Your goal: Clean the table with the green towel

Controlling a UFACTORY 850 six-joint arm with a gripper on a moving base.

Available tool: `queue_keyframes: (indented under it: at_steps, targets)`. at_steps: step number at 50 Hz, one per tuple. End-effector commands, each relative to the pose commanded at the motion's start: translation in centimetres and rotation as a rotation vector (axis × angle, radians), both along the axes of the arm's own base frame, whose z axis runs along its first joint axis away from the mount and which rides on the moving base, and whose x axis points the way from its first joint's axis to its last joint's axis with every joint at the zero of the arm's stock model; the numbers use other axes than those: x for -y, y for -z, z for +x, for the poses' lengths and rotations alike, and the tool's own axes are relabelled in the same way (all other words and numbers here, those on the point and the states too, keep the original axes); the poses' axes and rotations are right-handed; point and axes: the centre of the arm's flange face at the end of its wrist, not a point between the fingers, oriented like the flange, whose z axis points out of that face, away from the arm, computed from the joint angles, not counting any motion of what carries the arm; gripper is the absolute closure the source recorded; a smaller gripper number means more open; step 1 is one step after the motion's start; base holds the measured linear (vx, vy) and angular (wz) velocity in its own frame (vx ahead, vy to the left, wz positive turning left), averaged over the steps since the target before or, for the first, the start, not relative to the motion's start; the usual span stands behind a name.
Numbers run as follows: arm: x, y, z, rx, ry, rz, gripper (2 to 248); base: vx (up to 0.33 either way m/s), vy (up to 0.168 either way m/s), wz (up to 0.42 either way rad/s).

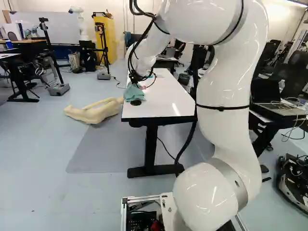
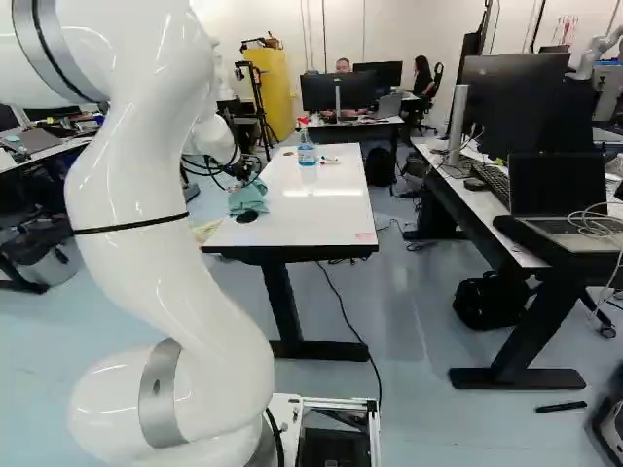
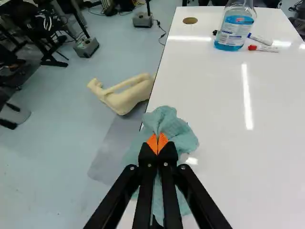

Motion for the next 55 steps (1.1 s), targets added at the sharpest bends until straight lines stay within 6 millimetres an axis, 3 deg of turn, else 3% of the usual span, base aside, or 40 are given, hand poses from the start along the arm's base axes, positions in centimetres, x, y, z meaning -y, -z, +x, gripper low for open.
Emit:
queue_keyframes:
  at_steps: [25,55]
  targets:
    - [-2.3,0.8,4.2,0.025,-0.014,0.008,229,0.000,0.000,0.000]
    - [-2.5,4.4,5.0,-0.023,-0.014,-0.007,229,0.000,0.000,0.000]
